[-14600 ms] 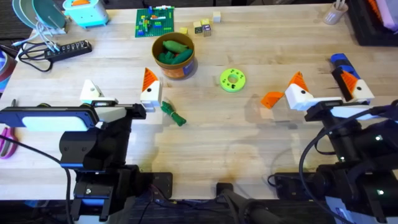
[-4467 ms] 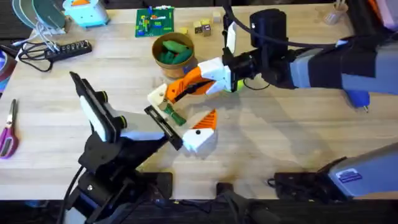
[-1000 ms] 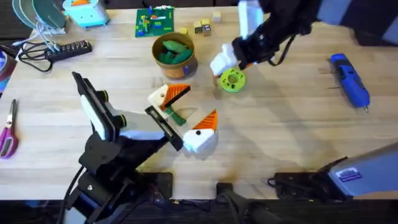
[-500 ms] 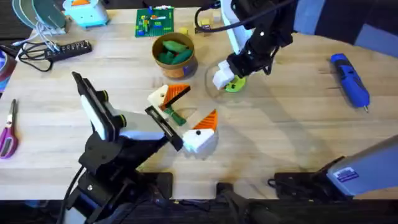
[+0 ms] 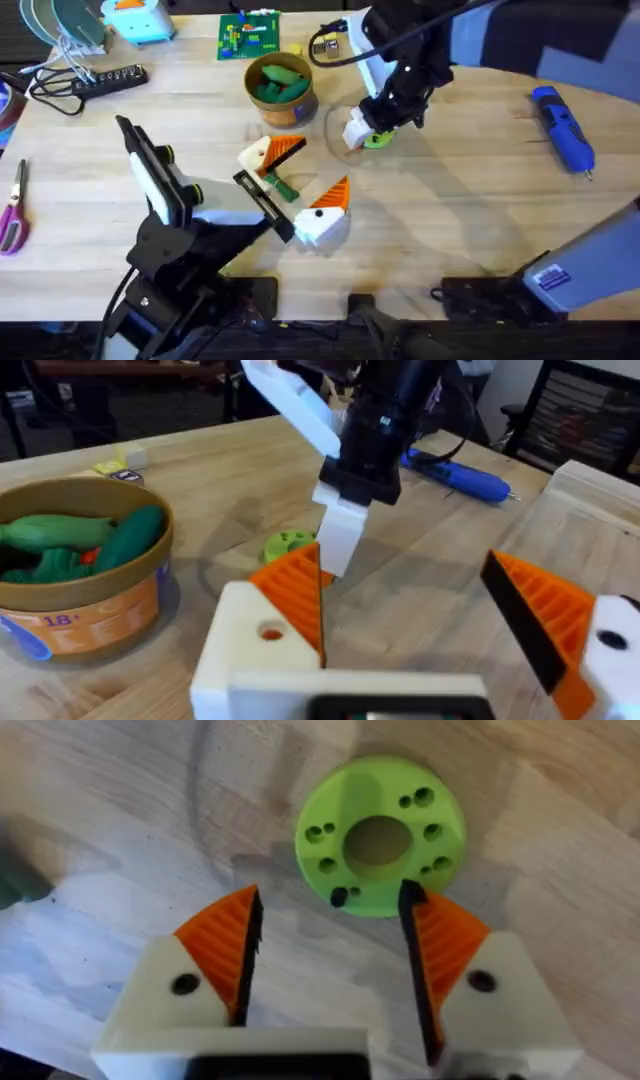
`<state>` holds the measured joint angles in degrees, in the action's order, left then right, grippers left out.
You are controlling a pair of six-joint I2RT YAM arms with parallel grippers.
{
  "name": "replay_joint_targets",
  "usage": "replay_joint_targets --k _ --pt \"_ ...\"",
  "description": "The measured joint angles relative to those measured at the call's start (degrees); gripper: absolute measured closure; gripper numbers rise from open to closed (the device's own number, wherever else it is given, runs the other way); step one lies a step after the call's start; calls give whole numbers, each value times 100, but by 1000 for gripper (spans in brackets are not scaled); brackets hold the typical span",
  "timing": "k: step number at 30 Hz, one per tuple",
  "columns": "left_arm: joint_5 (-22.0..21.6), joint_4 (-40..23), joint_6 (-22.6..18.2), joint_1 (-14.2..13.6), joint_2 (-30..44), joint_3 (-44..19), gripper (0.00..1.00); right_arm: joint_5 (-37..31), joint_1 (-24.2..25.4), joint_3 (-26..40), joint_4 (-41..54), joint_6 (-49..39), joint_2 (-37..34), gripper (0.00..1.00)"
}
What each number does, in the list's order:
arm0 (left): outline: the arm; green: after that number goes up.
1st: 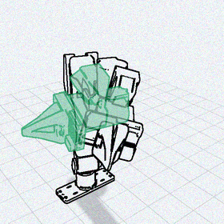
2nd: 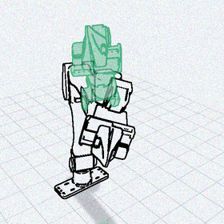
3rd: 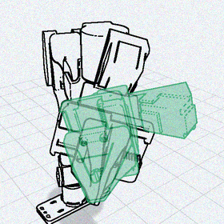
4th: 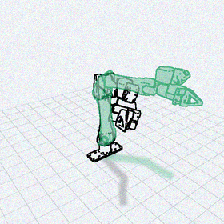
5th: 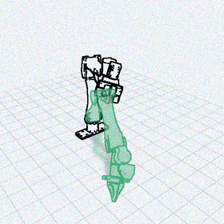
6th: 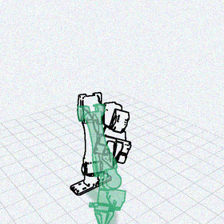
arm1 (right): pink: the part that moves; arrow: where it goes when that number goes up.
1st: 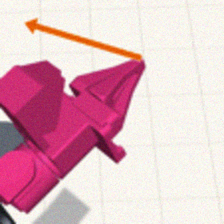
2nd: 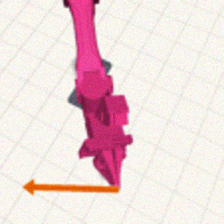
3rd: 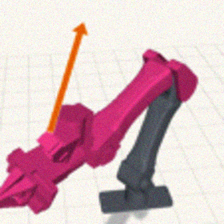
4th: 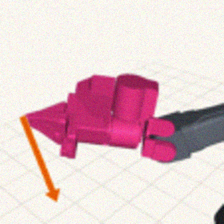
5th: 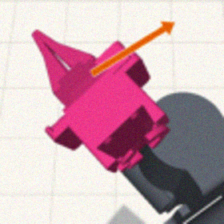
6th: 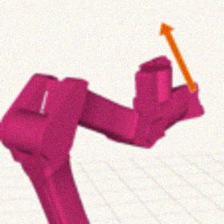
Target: Pick up the gripper from the table and insert it into the empty holder that is missing its gripper. Then pick up a screw, insert it into the mounting hole, and use the screwdriver to tighten it. Finally, clean up the table by picking up the vegetable and placing it into the bucket.
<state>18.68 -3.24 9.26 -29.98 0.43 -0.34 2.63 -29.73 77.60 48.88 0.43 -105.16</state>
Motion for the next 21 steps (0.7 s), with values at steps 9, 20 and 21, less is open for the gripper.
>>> replay_joint_targets --k 9,20,21 --pt "0 2 0 0 -2 0 8 -81 -132 -2 -32 64 -125 497" --pt "0 0 -1 0 0 0 8 -311 -139 -2 -97 241 -125 632" --pt "0 0 0 0 -1 0 8 -322 -139 -2 -105 249 -125 668"
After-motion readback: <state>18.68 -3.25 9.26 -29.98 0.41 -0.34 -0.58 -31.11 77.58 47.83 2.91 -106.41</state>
